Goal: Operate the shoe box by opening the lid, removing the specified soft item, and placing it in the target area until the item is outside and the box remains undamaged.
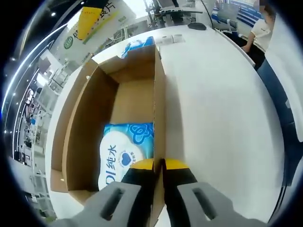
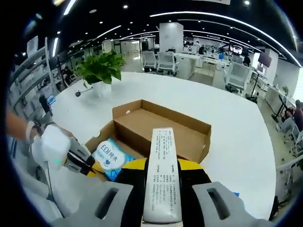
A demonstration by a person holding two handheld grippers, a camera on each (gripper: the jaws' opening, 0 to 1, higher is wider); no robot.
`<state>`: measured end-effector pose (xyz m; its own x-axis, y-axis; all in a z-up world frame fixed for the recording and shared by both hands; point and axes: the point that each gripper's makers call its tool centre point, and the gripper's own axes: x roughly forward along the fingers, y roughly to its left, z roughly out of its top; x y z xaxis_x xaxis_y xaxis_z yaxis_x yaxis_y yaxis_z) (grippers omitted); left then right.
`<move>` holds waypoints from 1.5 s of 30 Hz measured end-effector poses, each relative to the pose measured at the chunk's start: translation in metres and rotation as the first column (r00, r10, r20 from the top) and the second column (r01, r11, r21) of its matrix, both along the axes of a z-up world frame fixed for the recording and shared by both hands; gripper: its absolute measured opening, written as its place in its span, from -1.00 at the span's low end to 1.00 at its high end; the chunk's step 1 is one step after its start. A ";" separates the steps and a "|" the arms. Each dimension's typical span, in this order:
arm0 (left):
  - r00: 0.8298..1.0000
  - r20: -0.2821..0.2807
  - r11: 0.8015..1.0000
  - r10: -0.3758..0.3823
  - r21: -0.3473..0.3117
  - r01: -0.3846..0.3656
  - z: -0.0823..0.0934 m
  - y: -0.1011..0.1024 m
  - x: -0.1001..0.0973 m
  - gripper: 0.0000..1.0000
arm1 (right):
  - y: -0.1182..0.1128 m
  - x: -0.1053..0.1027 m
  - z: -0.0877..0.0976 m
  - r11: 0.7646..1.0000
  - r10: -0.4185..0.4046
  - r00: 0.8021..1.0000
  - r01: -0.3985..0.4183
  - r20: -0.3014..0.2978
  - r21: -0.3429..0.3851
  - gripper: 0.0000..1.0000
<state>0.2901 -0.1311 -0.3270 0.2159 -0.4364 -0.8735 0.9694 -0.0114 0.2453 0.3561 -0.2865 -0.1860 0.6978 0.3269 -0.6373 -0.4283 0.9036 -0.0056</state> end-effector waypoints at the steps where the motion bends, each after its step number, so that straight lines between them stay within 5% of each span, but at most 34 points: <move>1: 1.000 -0.001 1.000 0.000 0.000 0.000 0.000 0.000 0.000 -0.91 | -0.004 -0.002 0.002 1.000 -0.007 1.000 0.007 0.005 0.001 -0.58; 22: 1.000 -0.010 1.000 0.011 0.020 -0.011 -0.001 0.001 0.001 -0.91 | -0.084 -0.023 0.009 0.989 -0.147 0.988 0.145 0.047 0.040 -0.58; 31: 1.000 -0.011 1.000 0.007 0.028 -0.007 -0.002 0.000 0.001 -0.91 | -0.141 -0.043 0.010 0.969 -0.246 0.967 0.244 0.061 0.032 -0.58; 45: 1.000 -0.018 0.999 0.013 0.039 -0.013 -0.002 0.001 0.000 -0.91 | -0.220 -0.076 -0.025 0.914 -0.406 0.914 0.405 0.021 0.041 -0.58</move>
<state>0.2906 -0.1304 -0.3287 0.2050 -0.3992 -0.8936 0.9739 -0.0080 0.2270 0.2798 -0.5064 -0.2107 0.7927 0.0341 -0.6086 -0.0257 0.9994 0.0225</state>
